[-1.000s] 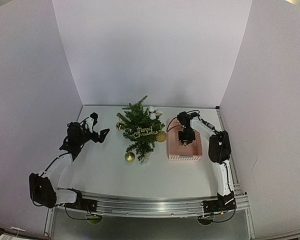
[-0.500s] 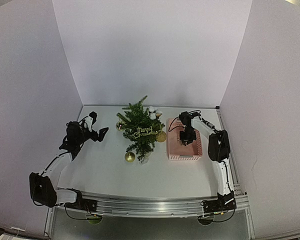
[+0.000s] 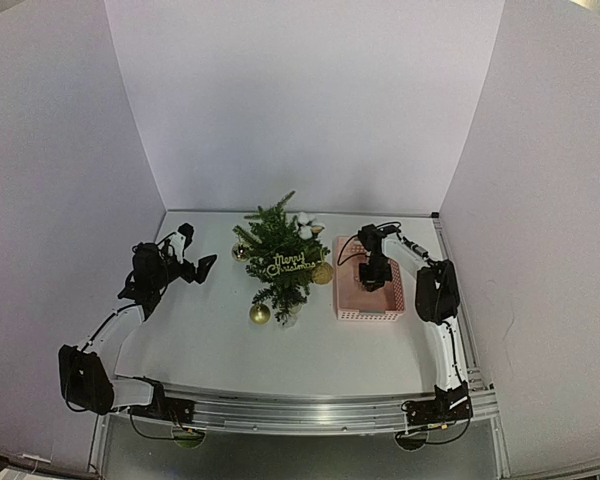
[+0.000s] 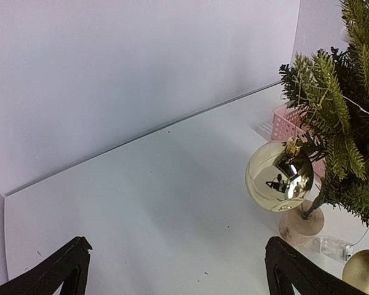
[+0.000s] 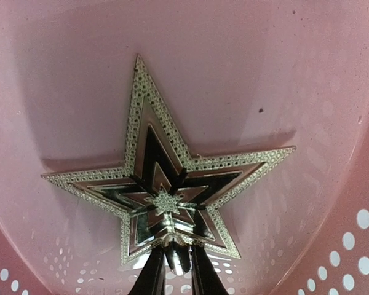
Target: Decorate the small christmas tree
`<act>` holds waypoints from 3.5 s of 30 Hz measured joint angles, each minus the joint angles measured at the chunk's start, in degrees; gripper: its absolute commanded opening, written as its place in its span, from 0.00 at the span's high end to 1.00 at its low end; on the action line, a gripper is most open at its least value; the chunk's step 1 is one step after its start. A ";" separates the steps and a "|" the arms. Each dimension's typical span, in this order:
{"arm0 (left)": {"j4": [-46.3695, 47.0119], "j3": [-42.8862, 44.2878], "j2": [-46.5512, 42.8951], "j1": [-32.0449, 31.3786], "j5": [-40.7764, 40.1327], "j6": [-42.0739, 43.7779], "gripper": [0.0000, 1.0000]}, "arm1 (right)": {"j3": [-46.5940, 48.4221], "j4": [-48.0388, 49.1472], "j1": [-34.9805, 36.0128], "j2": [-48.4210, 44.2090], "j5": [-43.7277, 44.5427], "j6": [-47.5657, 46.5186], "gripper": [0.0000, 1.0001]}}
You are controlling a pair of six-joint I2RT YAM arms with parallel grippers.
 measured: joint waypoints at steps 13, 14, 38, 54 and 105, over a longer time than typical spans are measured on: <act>0.00 0.02 0.00 0.07 0.15 0.00 0.00 | 0.00 -0.05 0.00 -0.04 1.48 -0.57 1.00; -0.12 0.13 0.00 0.07 0.23 -0.02 0.00 | 0.05 -0.07 0.00 -0.13 2.13 -0.57 1.00; -6.59 23.39 -1.18 -1.14 22.74 -10.47 0.12 | 2.34 34.54 30.90 -40.45 28.88 -12.74 1.00; -9.60 32.31 1.98 -17.76 19.15 -8.35 0.39 | 5.68 54.15 44.58 -25.83 32.22 -17.56 1.00; -5.46 31.67 2.10 -17.51 15.60 -4.61 1.00 | 6.92 57.99 46.05 -22.63 25.82 -24.54 0.37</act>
